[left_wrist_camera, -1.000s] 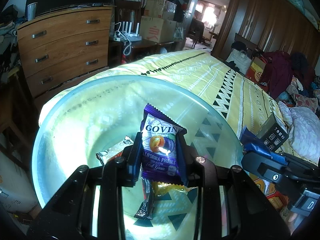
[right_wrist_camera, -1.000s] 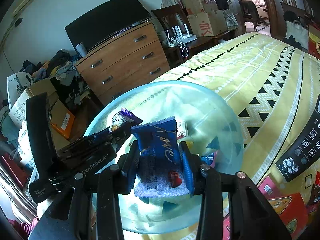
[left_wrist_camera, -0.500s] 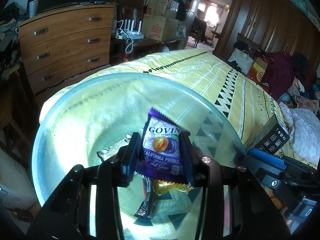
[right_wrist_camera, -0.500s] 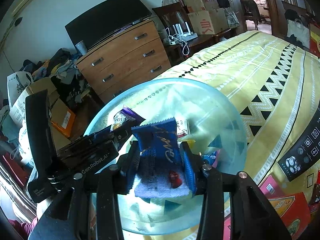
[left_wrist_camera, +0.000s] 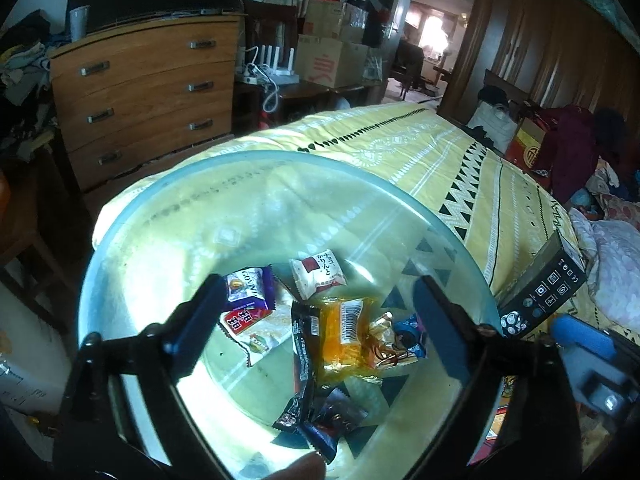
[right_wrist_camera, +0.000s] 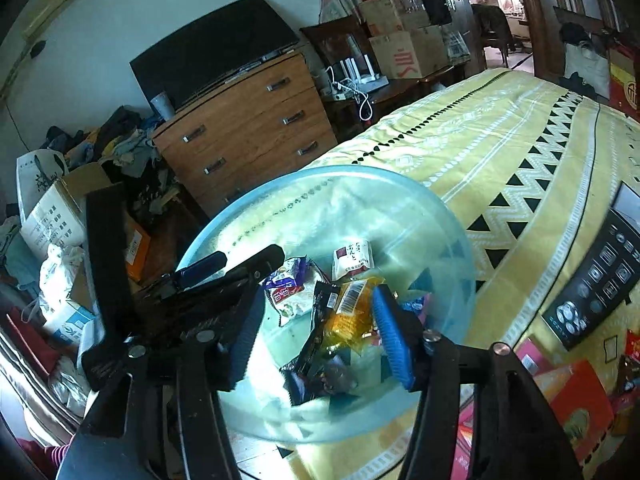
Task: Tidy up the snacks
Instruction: 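Carry both packets over the clear bowl and open both tools to release them, then move both open tools back over the snack pile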
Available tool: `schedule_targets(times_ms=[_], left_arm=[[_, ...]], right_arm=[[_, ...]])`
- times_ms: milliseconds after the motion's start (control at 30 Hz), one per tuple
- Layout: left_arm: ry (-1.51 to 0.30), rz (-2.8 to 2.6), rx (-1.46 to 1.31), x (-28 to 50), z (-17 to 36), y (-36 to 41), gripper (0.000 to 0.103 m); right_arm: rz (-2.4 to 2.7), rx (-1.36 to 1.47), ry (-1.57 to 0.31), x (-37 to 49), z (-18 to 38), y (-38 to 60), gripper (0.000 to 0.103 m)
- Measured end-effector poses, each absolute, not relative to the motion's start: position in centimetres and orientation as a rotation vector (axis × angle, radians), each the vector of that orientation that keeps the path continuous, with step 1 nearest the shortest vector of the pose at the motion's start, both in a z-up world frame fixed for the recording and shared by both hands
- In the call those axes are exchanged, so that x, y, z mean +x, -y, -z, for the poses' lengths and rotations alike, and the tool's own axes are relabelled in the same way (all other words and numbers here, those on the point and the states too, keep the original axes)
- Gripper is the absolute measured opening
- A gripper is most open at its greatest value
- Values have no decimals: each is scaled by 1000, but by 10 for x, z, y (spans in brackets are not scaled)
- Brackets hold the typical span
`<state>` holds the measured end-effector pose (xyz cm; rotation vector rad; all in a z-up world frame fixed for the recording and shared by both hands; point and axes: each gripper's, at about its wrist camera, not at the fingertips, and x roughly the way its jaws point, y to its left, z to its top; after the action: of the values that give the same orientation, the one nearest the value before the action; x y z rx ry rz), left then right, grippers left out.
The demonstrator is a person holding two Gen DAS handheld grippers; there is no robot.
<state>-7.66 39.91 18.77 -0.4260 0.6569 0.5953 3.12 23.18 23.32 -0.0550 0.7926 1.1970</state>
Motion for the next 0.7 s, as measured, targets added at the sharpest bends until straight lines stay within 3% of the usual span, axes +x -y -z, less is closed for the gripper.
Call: schedule_targets(times_ms=[133, 300, 700], left_arm=[[-641, -629, -396, -80, -194, -391, 102], [-636, -656, -343, -83, -202, -376, 103], [-637, -625, -254, -78, -216, -316, 103]], right_arm=[[-1187, -73, -748, 12, -238, -200, 67], [-1142, -87, -715, -11, -231, -148, 84], [-991, -2, -805, -21, -187, -32, 85]])
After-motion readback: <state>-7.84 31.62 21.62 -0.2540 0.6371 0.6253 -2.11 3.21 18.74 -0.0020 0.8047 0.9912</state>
